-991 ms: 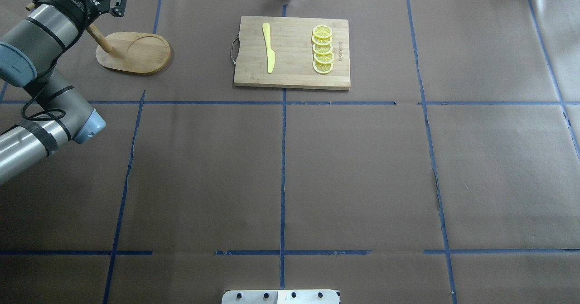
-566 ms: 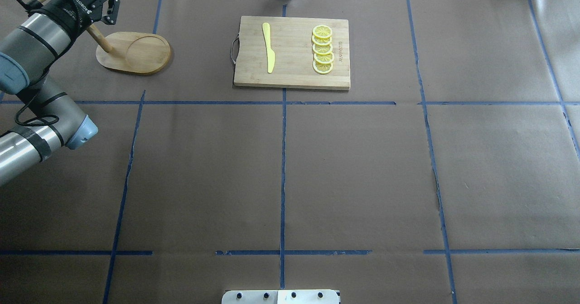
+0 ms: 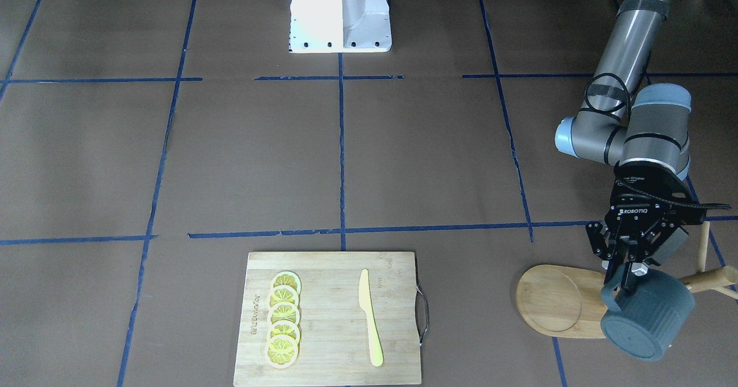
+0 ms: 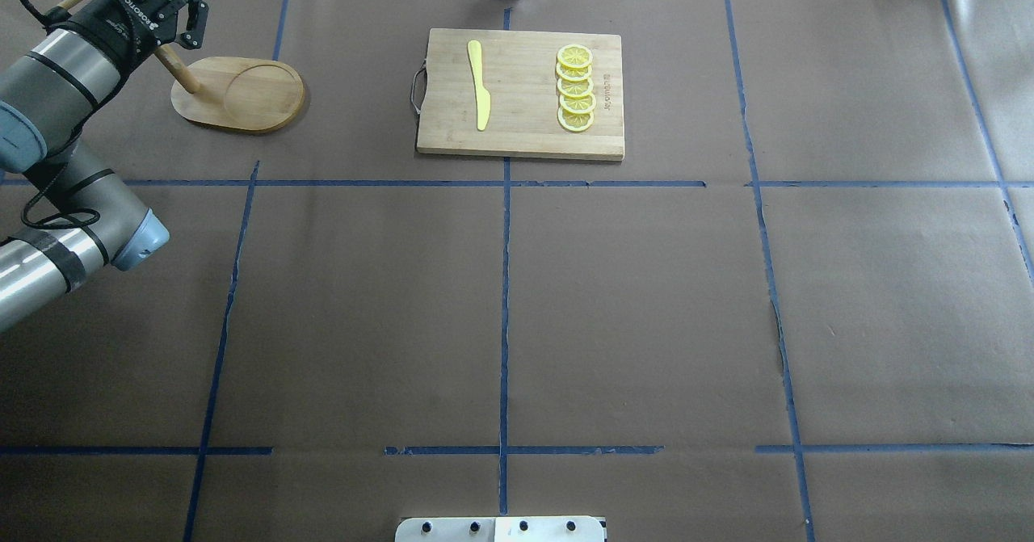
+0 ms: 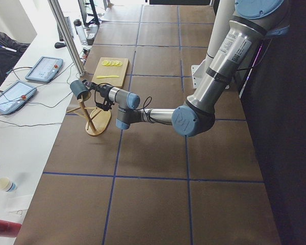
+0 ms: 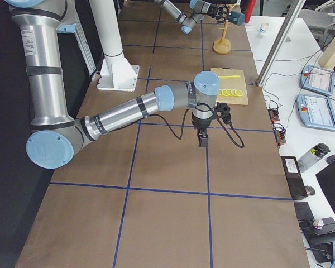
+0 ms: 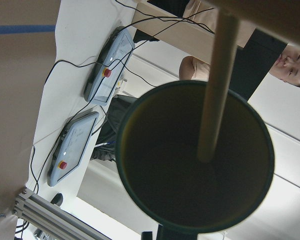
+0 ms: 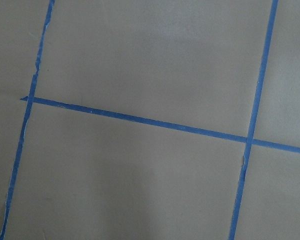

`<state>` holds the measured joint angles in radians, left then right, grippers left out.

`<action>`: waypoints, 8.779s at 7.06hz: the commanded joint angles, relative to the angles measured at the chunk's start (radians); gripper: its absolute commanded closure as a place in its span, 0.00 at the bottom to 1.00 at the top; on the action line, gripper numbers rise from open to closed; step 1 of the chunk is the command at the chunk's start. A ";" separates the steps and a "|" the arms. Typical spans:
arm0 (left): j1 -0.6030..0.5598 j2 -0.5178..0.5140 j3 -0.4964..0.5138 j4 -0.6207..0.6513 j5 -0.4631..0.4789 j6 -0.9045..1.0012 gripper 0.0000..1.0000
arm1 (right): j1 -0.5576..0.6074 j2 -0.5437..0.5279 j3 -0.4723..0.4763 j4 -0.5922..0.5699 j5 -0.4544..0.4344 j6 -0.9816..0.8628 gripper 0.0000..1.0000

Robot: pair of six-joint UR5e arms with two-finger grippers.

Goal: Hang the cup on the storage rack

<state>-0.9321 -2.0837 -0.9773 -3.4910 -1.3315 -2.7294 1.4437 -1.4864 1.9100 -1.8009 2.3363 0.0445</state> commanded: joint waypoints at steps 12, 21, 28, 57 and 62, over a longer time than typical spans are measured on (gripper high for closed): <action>0.001 0.062 0.002 -0.114 -0.008 -0.123 0.98 | 0.000 0.002 0.001 0.000 -0.002 0.000 0.00; -0.001 0.076 0.009 -0.135 -0.011 -0.214 0.39 | 0.000 0.006 0.001 0.000 -0.003 0.000 0.00; -0.010 0.164 -0.114 -0.134 -0.015 -0.219 0.00 | 0.000 0.008 -0.002 0.000 -0.005 0.000 0.00; -0.680 0.582 -0.696 2.032 -0.999 2.974 0.00 | 0.014 -0.025 -0.002 -0.002 0.006 -0.006 0.00; -0.685 0.585 -0.696 2.032 -0.997 2.970 0.00 | 0.038 -0.089 -0.026 -0.003 0.009 -0.005 0.00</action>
<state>-1.6167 -1.4969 -1.6752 -1.4600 -2.3296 0.2440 1.4704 -1.5614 1.9001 -1.8039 2.3451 0.0397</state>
